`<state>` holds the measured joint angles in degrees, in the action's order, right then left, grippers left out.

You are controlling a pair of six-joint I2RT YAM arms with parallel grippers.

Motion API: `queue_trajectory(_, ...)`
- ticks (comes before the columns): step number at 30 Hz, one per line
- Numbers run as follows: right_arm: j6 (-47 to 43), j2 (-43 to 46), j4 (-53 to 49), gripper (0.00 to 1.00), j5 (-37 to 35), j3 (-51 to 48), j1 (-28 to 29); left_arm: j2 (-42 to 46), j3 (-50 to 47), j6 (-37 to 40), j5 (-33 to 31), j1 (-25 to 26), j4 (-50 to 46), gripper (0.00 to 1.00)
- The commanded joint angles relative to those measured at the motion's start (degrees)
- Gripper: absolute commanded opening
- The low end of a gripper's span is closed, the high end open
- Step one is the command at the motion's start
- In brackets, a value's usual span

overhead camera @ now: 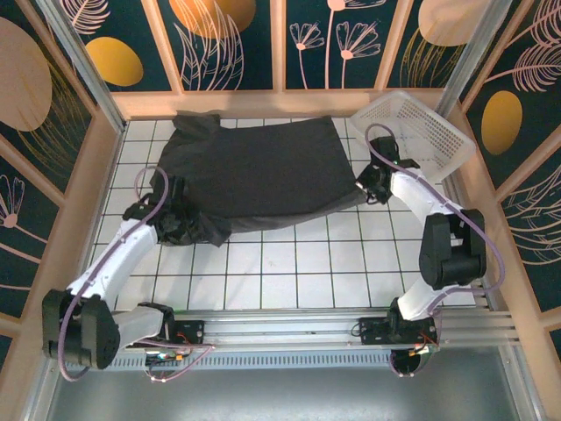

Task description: Fold and stack the t-shirts

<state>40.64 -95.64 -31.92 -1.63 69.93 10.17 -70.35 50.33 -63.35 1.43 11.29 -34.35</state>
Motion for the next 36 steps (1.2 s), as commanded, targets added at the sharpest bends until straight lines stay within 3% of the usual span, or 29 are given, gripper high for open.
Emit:
queue_trajectory(1,0.6,-4.5,-2.6,0.00,0.4,6.1,0.8,-4.3,4.8,7.1,0.3,-2.9,2.5,0.00)
queue_trajectory(15,-0.2,-17.8,-4.7,0.00,0.1,21.5,1.7,-19.3,15.4,14.2,-0.9,-8.3,6.5,0.00)
queue_trajectory(36,-0.8,-29.6,-7.7,0.00,-1.7,35.8,1.2,-27.4,19.3,17.1,-5.9,-10.9,7.2,0.00)
